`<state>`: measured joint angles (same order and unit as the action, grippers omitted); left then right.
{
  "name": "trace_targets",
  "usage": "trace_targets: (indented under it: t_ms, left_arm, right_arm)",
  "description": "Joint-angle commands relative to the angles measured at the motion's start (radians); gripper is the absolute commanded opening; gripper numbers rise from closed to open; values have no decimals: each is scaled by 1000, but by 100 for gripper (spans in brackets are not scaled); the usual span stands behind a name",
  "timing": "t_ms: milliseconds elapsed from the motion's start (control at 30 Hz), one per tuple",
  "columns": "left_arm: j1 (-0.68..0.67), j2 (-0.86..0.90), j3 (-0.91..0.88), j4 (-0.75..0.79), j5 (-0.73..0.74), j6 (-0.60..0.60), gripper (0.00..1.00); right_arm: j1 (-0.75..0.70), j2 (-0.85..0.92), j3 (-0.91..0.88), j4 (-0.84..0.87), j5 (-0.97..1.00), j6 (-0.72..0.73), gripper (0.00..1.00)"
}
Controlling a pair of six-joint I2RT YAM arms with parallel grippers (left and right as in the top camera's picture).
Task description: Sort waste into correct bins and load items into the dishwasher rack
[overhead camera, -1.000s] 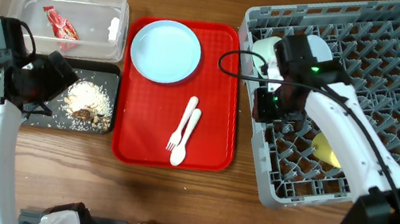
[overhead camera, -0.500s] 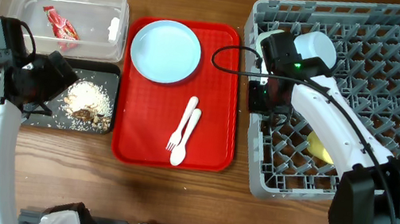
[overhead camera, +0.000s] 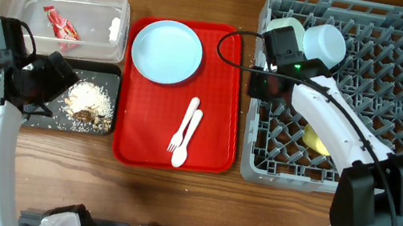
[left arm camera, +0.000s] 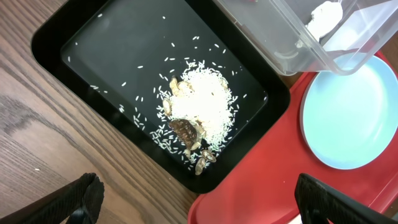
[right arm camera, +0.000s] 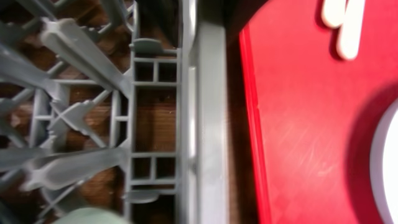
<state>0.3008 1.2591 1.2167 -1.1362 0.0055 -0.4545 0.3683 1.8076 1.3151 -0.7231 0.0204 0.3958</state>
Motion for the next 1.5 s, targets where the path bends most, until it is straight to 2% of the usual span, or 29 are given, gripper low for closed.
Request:
trace_targets:
  t_ms: [0,167,267,367,500,667,767,1033,1200,1267,1400,1467]
  left_arm:
    - [5,-6,3,3,5,-10,100]
    - [5,-6,3,3,5,-10,100]
    - [5,-6,3,3,5,-10,100]
    - [4,-6,3,3,5,3,100]
    - [4,-6,3,2,31,106,100]
    - [4,-6,3,2,51,111,100]
    - [4,-6,3,2,58,107,100]
    - [4,-6,3,2,58,107,100]
    - [4,-6,3,2,58,107,100]
    - [4,-6,3,2,58,107,100]
    - [4,-6,3,2,58,107,100]
    - [4,-6,3,2,58,107,100]
  right_arm:
    - [-15,0,13,6,76,-12,43]
    - [-15,-85,63,-40,68,-29,59]
    - [-5,-206,74,-45,-70,-30,59]
    - [89,-243,74,-117,-149,-21,59]
    - [257,-185,45,-153,-127,79,59]
    - [393,-24,27,-149,-80,248,58]
    - [432,88,27,-116,-63,266,57]
    - [447,227,26,-105,-62,366,56]
    - [447,229,26,-157,6,392,48]
    - [447,229,26,-158,5,390,40]
    - [447,229,26,-156,-18,389,17]
    - [447,229,26,-157,-21,389,10]
